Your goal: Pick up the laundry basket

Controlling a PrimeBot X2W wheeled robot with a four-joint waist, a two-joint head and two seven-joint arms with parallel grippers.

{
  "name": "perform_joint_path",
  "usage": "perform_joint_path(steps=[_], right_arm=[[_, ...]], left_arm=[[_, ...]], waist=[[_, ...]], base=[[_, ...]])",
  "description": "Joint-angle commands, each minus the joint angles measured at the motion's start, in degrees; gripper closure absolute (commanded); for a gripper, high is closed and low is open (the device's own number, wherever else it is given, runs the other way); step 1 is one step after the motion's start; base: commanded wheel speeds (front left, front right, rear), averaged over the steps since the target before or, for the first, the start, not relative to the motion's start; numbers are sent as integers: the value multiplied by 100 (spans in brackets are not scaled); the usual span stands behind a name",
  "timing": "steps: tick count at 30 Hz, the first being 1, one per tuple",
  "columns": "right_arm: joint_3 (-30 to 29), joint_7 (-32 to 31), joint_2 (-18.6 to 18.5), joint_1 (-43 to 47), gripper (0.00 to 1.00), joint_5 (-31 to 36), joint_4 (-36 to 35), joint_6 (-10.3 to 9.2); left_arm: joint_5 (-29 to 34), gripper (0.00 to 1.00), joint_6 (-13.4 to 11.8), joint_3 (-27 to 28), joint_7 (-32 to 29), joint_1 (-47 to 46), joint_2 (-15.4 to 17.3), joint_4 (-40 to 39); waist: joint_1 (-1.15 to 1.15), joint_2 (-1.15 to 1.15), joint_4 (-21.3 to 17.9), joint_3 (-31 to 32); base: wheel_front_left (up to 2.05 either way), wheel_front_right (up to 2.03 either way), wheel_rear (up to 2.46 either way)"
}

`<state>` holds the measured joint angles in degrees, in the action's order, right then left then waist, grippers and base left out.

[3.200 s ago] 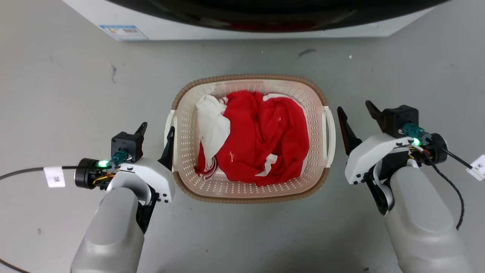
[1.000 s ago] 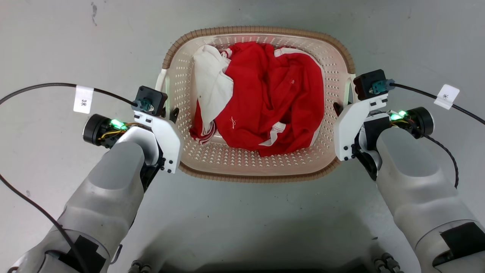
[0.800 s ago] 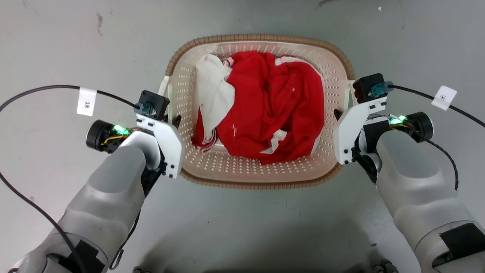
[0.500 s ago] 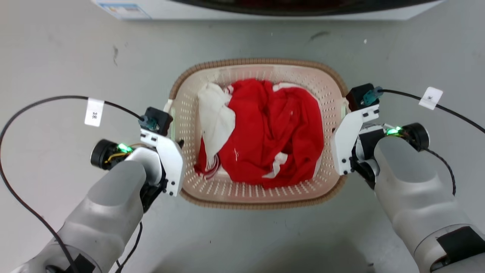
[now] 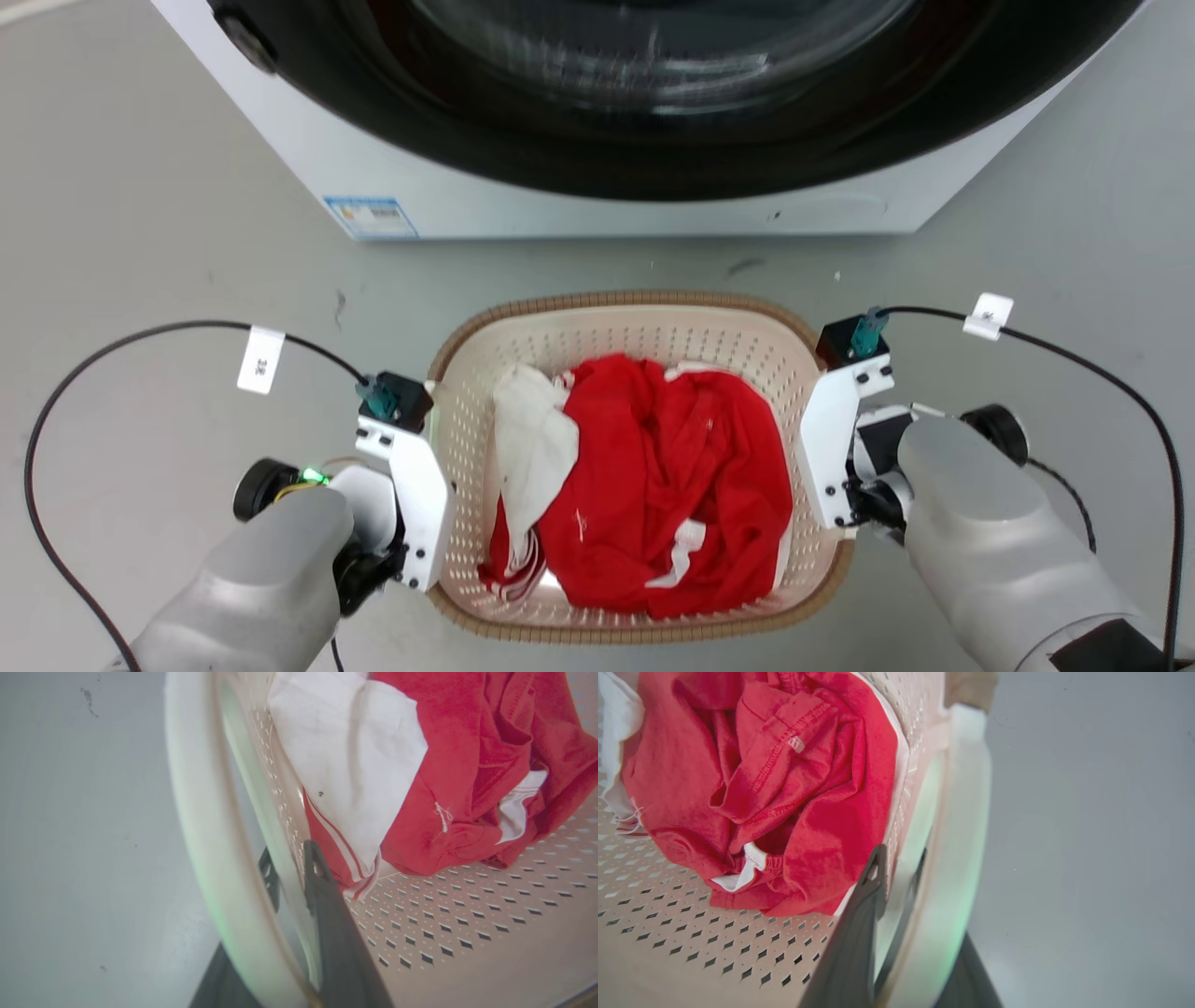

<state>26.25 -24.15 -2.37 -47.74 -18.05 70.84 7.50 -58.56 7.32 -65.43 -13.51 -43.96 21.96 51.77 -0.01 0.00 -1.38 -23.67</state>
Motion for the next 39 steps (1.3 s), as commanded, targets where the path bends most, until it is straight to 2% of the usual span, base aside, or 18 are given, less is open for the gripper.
perform_joint_path(steps=[1, 9, 24, 39], right_arm=[[77, -74, -95, 82, 100, -1, -14, -2], [229, -306, -109, 296, 100, -211, 47, -3], [685, -874, -115, 818, 100, -656, -108, -2], [783, -1021, -115, 951, 100, -859, 17, -2]], left_arm=[[-21, 100, 20, -106, -57, 135, 155, 0], [-381, 100, 20, -454, -194, 379, 339, -176], [-782, 100, 20, -730, -714, 900, 502, -422], [-846, 100, 21, -806, -1029, 1120, 507, -617]], waist=[[1, 0, -63, 500], [1, 0, -89, 1284], [1, 0, -230, 2287], [1, 0, -196, 2503]], base=[[0, 0, 0], [0, 0, 0], [0, 0, 0], [0, 0, 0]])
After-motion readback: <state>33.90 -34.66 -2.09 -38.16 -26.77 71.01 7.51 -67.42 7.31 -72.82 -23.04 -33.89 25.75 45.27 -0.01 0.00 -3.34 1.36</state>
